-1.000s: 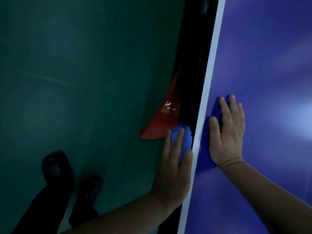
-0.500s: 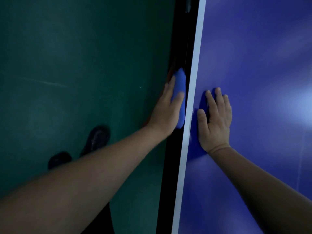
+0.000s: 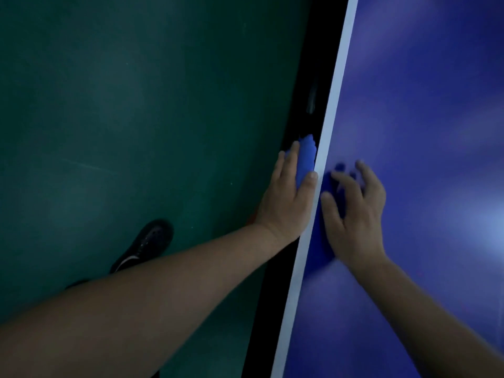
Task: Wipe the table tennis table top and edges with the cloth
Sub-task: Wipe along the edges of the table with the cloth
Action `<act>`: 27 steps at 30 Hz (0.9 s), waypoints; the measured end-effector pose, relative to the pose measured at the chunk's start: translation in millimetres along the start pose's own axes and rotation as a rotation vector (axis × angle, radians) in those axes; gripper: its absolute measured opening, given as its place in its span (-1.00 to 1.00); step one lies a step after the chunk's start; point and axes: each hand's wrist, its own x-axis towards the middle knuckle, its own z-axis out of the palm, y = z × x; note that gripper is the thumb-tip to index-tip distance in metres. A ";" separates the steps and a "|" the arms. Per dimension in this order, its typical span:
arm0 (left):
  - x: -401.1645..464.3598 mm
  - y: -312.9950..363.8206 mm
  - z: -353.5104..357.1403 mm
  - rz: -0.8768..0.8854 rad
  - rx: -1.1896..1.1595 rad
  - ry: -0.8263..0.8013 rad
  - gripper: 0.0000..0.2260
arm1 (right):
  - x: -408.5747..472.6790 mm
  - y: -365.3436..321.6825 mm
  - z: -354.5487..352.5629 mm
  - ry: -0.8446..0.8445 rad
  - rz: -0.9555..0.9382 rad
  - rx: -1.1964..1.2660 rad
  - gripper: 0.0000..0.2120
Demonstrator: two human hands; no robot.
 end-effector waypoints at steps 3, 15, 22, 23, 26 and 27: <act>-24.2 -8.0 -2.7 0.044 -0.028 -0.014 -0.43 | 88.7 9.7 -1.0 0.025 -0.046 -0.063 -0.51; 80.8 33.4 -6.0 -0.016 -0.032 -0.032 -0.42 | 151.6 18.0 2.5 -0.019 0.124 -0.111 -0.43; 95.0 38.5 -12.0 0.014 -0.075 -0.047 -0.40 | 150.7 15.6 2.6 -0.018 0.134 -0.083 -0.43; 70.1 31.0 -11.2 0.031 -0.083 -0.059 -0.42 | 150.5 14.8 2.8 -0.019 0.138 -0.078 -0.42; 16.2 19.8 -7.7 0.031 -0.104 -0.076 -0.47 | 149.9 13.6 2.1 -0.025 0.142 -0.075 -0.42; 17.0 21.3 -6.9 0.003 -0.102 -0.065 -0.47 | 150.5 13.3 1.7 -0.028 0.143 -0.074 -0.42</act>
